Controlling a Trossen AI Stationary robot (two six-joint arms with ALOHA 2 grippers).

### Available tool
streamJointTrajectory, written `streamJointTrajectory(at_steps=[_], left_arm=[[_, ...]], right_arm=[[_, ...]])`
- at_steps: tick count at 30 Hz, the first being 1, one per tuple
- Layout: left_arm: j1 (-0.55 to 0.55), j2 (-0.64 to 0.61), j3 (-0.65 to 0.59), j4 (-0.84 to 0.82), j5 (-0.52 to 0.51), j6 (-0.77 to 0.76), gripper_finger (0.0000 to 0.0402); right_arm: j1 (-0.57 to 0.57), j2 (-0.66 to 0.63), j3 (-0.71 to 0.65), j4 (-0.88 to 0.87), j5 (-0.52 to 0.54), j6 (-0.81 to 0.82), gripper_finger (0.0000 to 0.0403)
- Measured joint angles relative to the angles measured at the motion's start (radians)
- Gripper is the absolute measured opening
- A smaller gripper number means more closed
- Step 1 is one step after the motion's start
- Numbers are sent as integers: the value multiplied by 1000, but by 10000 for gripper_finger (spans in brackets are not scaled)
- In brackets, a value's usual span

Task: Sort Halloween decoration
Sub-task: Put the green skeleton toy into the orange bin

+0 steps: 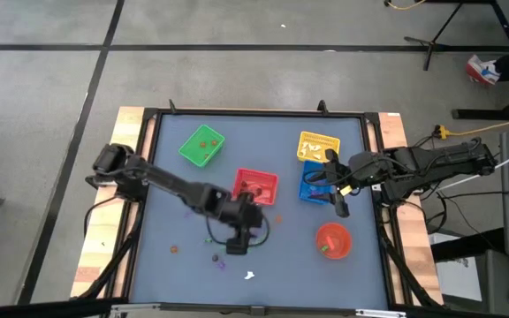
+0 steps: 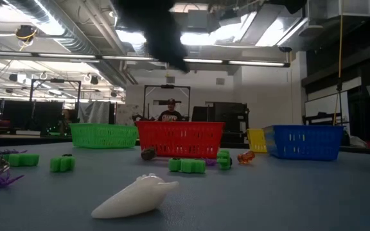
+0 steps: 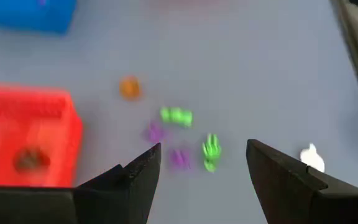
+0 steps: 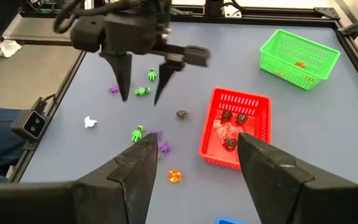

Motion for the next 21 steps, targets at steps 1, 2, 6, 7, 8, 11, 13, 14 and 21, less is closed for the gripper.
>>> streamJointTrajectory(at_steps=[1, 2, 6, 7, 8, 11, 13, 14, 21], left_arm=[[-18, -6, -27, 18, -23, -32, 220], [-36, -9, -53, 44, -44, -60, 220], [-95, -2, -143, 169, -80, -121, 220], [-107, 0, -161, 203, -80, -120, 220], [-117, 0, -182, 228, -80, -113, 220], [-132, 4, -220, 310, -120, -96, 220], [-139, 7, -231, 321, -174, -95, 220], [-140, 14, -233, 344, -197, -95, 220], [-140, 92, -259, 472, -207, -94, 220]], right_arm=[[0, 0, 0, 1, 0, 0, 221], [0, 0, 0, 3, 0, 0, 221], [0, 0, 0, 1, 0, 0, 221], [0, 0, 0, 2, 0, 0, 221], [0, 0, 0, 2, 0, 0, 221], [0, 4, 0, 2, 0, 0, 221], [0, 11, 0, 2, 0, 0, 221], [0, 13, 0, 3, 0, 0, 221], [0, 56, 2, 4, 0, -3, 221]])
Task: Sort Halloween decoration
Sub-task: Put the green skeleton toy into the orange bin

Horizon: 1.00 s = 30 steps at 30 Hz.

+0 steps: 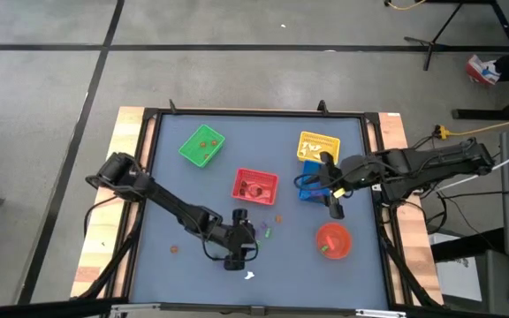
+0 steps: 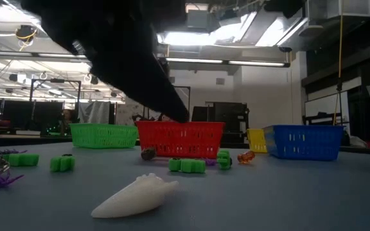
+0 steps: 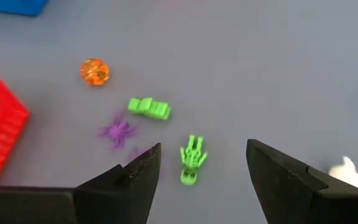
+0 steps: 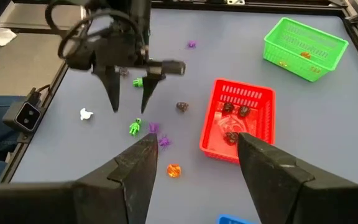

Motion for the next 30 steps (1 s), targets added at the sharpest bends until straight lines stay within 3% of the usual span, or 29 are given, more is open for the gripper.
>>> streamJointTrajectory(at_steps=[19, 30], left_arm=[[0, 128, 2, 58, 7, 4, 215], [-1, 128, 3, 52, 12, 4, 131]], right_arm=[[-1, 142, -1, -6, 0, -1, 221], [-1, 155, -1, -2, 0, -1, 221]])
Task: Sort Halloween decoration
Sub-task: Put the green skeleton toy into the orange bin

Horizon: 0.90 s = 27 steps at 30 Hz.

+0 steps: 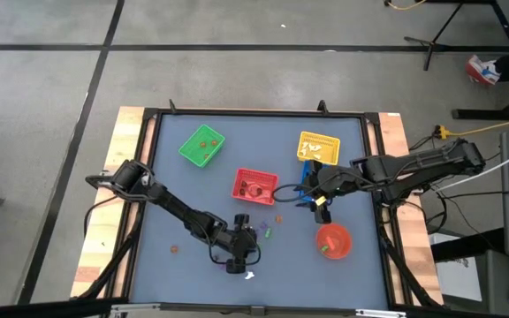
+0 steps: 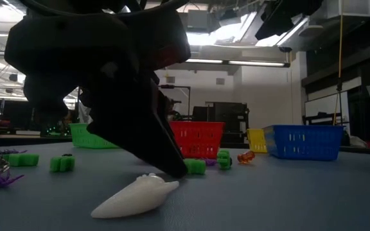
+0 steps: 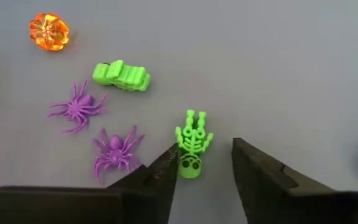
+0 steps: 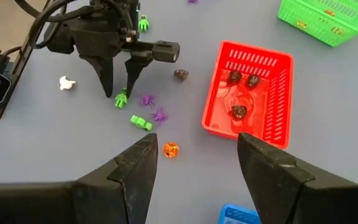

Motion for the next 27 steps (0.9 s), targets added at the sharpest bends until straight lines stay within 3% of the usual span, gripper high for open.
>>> streamJointTrajectory(at_steps=[27], left_arm=[[1, 0, 0, -5, -8, 4, 22]], right_arm=[[0, 0, 0, 0, 0, 0, 221]])
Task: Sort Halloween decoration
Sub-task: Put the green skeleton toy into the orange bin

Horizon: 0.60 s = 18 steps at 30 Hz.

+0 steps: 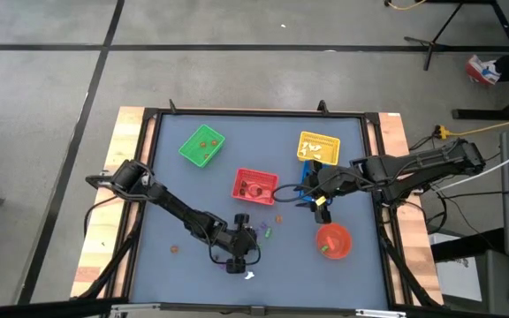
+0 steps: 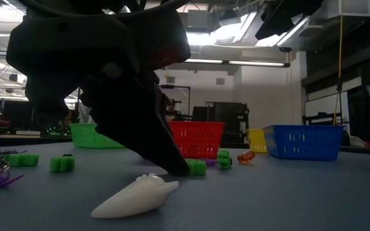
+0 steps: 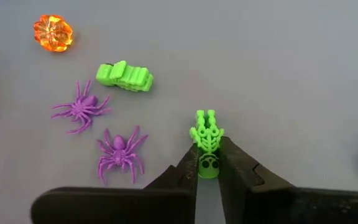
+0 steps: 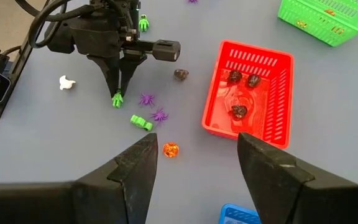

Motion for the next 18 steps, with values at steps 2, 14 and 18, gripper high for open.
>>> streamJointTrajectory(at_steps=[2, 14, 18], left_arm=[[0, 0, 0, 1, 0, 0, 22], [30, -84, -3, 14, -14, 1, 25], [60, -123, -3, 26, -18, 2, 25]], right_arm=[[0, 0, 0, 0, 0, 0, 221], [0, 0, 0, 14, 0, 0, 221], [0, 3, 0, 66, 0, 27, 221]])
